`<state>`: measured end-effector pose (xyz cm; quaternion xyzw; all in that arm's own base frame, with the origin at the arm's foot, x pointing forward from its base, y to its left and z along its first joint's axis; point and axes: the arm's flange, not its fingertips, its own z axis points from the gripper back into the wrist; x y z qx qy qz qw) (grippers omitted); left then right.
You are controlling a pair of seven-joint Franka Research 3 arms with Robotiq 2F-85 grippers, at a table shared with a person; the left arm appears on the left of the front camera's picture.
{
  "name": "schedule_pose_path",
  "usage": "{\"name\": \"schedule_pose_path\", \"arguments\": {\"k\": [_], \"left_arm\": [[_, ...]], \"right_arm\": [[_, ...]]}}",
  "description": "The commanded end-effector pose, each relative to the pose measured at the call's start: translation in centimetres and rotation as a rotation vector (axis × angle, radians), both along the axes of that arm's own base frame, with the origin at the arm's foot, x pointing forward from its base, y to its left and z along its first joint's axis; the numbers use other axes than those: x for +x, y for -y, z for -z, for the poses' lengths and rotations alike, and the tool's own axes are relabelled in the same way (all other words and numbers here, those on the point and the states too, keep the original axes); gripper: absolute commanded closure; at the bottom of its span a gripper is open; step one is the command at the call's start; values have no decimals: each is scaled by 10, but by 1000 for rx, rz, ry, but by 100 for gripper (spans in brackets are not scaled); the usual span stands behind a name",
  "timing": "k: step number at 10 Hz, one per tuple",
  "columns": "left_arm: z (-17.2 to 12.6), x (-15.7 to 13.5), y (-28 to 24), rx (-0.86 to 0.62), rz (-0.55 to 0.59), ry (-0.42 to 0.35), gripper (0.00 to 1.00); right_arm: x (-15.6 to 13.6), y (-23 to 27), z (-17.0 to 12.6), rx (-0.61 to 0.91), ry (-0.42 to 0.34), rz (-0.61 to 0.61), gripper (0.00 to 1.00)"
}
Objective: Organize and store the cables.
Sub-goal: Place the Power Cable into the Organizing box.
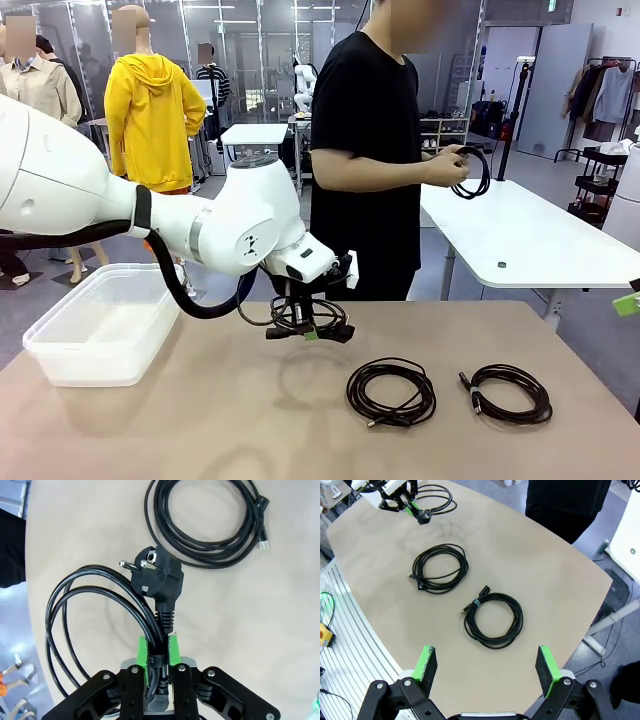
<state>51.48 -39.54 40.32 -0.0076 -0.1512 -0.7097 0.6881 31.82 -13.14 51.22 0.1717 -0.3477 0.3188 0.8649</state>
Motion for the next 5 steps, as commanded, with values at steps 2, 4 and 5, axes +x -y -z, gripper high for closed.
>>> {"name": "schedule_pose_path", "arguments": {"k": [2, 4, 5], "left_arm": [[-4, 4, 5, 4, -5, -13, 89], [-4, 4, 5, 4, -5, -13, 89], [-4, 4, 5, 4, -5, -13, 89]], "right_arm": [[0, 1, 0, 3, 13, -16, 0], [0, 1, 0, 3, 13, -16, 0], [0, 1, 0, 3, 13, -16, 0]]}}
